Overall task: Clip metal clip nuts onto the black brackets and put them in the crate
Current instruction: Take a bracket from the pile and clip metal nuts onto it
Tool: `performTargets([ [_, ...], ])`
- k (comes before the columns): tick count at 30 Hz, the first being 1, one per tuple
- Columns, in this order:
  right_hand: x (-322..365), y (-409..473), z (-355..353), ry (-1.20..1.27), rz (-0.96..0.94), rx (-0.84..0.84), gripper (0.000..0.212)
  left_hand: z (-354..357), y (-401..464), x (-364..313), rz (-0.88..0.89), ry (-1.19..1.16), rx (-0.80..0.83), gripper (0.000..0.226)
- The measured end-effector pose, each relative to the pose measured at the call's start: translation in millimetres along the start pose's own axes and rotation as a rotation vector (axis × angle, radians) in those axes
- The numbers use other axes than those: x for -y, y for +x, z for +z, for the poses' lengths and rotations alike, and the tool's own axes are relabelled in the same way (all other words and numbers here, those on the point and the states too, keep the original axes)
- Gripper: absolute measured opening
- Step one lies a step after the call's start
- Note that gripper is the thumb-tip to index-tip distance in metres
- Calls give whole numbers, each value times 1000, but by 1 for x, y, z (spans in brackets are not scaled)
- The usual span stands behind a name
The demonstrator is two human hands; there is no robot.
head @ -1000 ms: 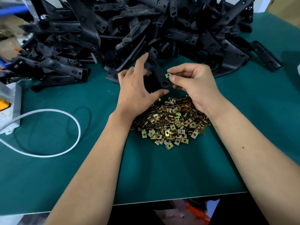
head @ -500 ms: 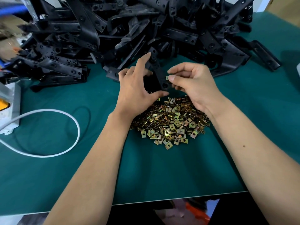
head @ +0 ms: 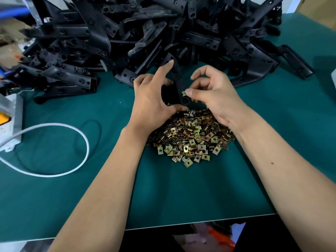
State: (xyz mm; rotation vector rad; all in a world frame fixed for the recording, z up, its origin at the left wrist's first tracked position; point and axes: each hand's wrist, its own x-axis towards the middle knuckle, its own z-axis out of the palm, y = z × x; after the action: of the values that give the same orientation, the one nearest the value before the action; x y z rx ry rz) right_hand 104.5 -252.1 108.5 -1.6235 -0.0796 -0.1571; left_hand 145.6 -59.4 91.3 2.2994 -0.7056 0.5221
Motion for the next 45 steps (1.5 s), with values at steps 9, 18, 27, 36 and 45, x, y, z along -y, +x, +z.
performTargets([
  [9, -5, 1, 5, -234, -137, -14, 31, 1, 0, -2, 1, 33, -35, 111],
  [18, -7, 6, -8, -662, -134, -68, 18, -4, 5, 17, -244, 28, -156, 110],
  [27, -9, 4, 2, -945, -151, 113, 6, -2, 1, 15, -266, -30, -166, 109],
  [36, -10, 6, -6, -774, -160, 27, 22, -3, 3, 5, -227, -42, -81, 109],
  [45, -8, 6, -6, -879, -76, 154, 16, -1, 3, 6, -220, -56, -87, 109],
])
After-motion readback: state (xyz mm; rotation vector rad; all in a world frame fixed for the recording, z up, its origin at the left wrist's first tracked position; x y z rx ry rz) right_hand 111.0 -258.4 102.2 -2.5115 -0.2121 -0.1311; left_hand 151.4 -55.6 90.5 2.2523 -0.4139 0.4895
